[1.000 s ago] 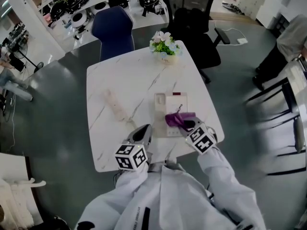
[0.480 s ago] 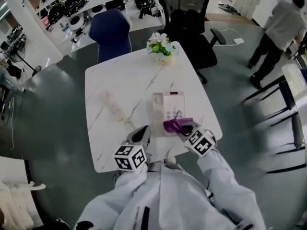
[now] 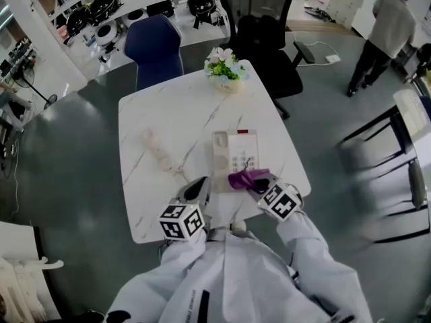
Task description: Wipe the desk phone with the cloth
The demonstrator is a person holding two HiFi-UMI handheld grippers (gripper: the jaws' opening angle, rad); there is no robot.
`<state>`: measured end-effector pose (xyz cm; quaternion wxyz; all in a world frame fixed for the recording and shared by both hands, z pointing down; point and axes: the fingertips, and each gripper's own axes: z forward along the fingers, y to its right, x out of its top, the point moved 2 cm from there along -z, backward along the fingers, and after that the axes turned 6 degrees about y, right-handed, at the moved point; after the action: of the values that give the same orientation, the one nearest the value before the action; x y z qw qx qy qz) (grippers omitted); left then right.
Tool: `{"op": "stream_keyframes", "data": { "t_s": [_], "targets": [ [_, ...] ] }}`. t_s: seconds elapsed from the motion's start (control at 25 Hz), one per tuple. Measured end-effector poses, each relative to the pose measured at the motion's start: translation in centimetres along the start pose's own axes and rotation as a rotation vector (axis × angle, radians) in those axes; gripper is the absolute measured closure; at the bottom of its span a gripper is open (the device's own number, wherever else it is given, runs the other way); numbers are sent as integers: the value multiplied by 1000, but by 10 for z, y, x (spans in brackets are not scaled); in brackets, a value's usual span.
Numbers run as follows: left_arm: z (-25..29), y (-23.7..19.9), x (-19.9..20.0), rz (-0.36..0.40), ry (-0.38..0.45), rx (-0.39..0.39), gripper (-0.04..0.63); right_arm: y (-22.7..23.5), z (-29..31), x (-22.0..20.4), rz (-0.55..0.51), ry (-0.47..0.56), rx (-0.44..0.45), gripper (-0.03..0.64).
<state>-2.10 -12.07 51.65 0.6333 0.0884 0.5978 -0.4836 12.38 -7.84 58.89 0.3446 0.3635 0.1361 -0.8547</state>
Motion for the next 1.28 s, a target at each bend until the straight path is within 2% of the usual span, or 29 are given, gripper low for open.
{"op": "stream_keyframes", "data": {
  "t_s": [0.72, 1.0, 1.28],
  "targets": [
    [6, -6, 9, -1, 19, 4, 598, -20, -2, -9, 49, -68, 155, 575],
    [6, -7, 20, 17, 40, 10, 598, -16, -18, 7, 168, 80, 175, 575],
    [11, -11, 28, 46, 53, 13, 598, 7, -36, 38, 235, 283, 107, 575]
  ]
}}
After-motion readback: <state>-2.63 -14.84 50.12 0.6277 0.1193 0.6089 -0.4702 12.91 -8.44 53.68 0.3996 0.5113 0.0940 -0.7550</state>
